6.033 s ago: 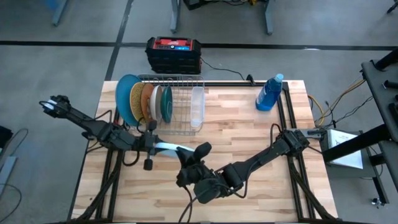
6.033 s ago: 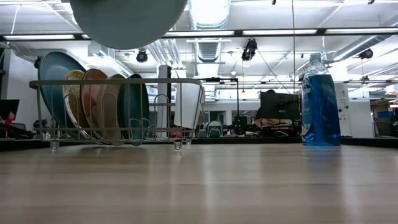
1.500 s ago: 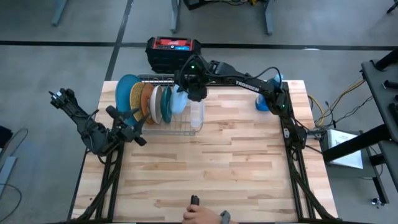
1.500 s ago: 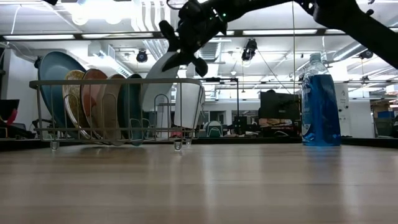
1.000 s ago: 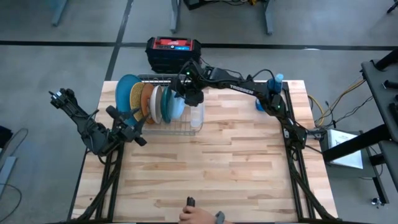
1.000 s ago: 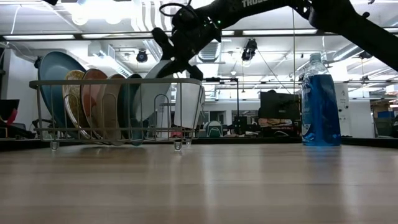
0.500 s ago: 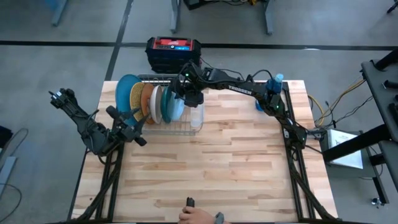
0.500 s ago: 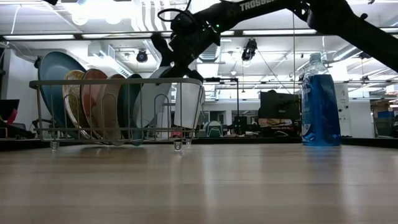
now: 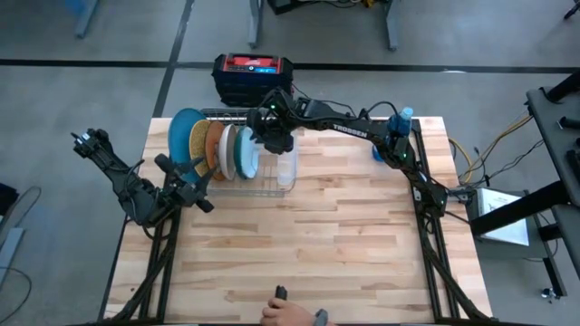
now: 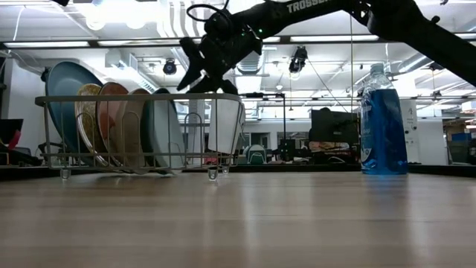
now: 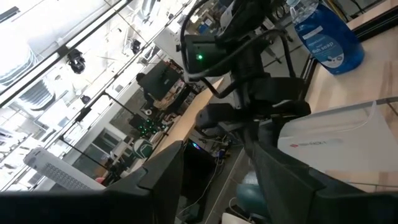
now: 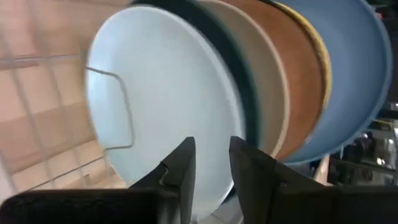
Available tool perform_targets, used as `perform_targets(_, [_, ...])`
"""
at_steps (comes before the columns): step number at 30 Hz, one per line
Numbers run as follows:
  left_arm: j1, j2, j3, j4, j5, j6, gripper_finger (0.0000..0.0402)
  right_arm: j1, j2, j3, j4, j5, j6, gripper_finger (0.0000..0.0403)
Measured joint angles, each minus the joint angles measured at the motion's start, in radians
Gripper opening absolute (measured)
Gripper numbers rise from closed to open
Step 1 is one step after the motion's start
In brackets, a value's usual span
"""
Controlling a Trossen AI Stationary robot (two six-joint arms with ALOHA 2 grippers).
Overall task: Sort dishes
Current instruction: Put the white plate in the dish rack
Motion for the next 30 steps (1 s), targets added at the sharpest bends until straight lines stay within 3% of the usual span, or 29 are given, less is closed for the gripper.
perform_targets(10, [0.0, 0.0, 0.0, -0.001, 0.0, 0.0, 0.0182, -0.002, -0.001, 0.009, 0.02, 0.016, 0.017, 0.012])
perform_targets(17, [0.0, 0.0, 0.0, -0.018, 0.0, 0.0, 0.0182, -0.011, -0.029, 0.032, -0.021, 0.044, 0.094, 0.011])
perform_targets(23, [0.0, 0.0, 0.0, -0.026, 0.0, -0.003, 0.0182, -0.014, -0.025, 0.03, -0.03, 0.054, 0.483, 0.0074])
perform_targets(30, [0.0, 0.0, 0.0, -0.026, 0.0, -0.007, 0.0182, -0.009, 0.007, 0.008, 0.011, 0.055, 0.729, 0.0006])
